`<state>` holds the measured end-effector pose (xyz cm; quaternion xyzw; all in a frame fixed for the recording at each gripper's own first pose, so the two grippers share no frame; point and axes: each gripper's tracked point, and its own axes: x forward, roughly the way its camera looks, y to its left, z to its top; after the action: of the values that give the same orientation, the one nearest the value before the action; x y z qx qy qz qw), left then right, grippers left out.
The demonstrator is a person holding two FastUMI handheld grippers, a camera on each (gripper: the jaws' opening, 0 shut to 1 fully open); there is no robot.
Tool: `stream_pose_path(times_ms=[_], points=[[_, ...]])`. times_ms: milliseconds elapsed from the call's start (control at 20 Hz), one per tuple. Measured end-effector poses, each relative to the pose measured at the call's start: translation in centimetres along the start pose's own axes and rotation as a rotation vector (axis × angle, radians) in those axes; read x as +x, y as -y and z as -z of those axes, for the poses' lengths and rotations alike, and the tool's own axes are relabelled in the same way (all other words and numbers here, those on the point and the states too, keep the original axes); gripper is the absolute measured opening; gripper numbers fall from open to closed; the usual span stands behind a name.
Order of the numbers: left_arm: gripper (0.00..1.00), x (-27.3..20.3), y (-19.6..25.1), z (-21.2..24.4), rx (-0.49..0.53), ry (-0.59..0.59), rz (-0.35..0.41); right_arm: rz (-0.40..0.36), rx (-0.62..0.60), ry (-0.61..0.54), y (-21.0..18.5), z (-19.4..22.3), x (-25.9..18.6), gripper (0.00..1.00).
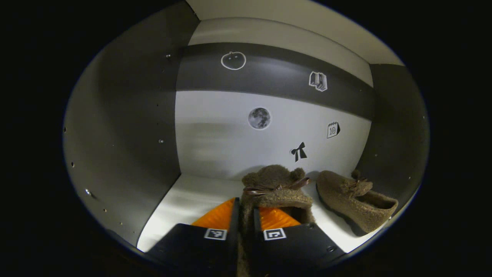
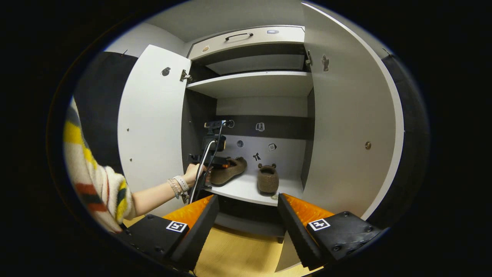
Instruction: Grab one shoe with the right hand and put it into the shoe cabinet, grab the other shoe with the left hand and put it into the shoe cabinet; then close the right door with the right hand and the left door with the left hand.
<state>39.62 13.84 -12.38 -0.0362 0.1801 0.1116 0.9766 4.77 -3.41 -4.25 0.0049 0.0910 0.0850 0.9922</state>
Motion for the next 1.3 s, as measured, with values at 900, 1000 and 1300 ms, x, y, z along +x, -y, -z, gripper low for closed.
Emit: stream_pose_path(times_ms=[900, 1000, 1300], points=[[0.97, -14.6, 1.9, -6.7, 0.111, 0.265, 0.069, -0.054, 0.004, 0.063, -1.4, -1.9, -3.0, 0.98], [0.97, -20.3, 3.2, -6.4, 0.085, 0.299, 0.148, -0.014, 0.004, 0.093, 0.1, -3.0, -4.8, 0.98], [0.96, -35.8, 4.3, -2.9, 0.112, 0.33, 0.244, 0.189, -0.03, 0.166, 7.5, -5.2, -11.3, 1.0]])
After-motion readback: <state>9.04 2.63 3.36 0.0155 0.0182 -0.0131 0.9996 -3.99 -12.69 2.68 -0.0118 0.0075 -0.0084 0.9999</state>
